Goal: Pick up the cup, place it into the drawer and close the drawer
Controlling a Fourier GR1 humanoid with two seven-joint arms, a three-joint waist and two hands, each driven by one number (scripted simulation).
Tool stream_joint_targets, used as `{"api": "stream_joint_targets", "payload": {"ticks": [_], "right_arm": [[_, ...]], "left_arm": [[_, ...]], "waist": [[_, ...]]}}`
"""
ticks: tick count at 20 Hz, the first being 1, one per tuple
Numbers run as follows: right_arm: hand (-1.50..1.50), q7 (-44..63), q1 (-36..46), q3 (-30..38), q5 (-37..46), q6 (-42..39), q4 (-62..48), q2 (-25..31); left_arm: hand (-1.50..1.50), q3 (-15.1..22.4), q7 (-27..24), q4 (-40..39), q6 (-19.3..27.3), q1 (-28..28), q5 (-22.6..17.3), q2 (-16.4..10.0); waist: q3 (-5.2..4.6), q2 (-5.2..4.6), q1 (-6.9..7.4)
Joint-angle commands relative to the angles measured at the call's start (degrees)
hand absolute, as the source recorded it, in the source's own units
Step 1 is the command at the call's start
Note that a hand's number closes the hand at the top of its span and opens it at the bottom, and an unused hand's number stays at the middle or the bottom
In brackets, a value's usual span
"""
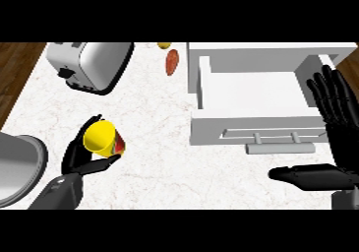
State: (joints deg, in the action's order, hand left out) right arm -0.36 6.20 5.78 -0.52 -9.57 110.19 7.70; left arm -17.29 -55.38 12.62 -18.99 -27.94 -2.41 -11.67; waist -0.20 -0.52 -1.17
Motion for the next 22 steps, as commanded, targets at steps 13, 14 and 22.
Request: {"api": "stream_joint_targets", "payload": {"ticks": [13, 14, 22], "right_arm": [[-1.50, -0.51, 0.86, 1.65, 0.13, -0.60, -1.95, 1.49], [-1.50, -1.25, -0.87, -0.37, 1.03, -0.67, -0.51, 0.39], [-1.50, 0.59, -2.06, 0.45, 0.06, 0.06, 2.37, -0.07]], "left_arm": [[1.50, -3.51, -7.48, 2.65, -11.50, 1.42, -5.43, 0.44], [1.50, -4.86, -5.65, 2.34, -9.53, -0.48, -6.62, -0.14], [1.50, -4.49, -9.41, 8.09, -9.05, 1.65, -7.02, -0.41]], "waist": [[-0.04, -0.22, 0.05], [-0.02, -0.13, -0.21], [0.08, 0.37, 0.47]]}}
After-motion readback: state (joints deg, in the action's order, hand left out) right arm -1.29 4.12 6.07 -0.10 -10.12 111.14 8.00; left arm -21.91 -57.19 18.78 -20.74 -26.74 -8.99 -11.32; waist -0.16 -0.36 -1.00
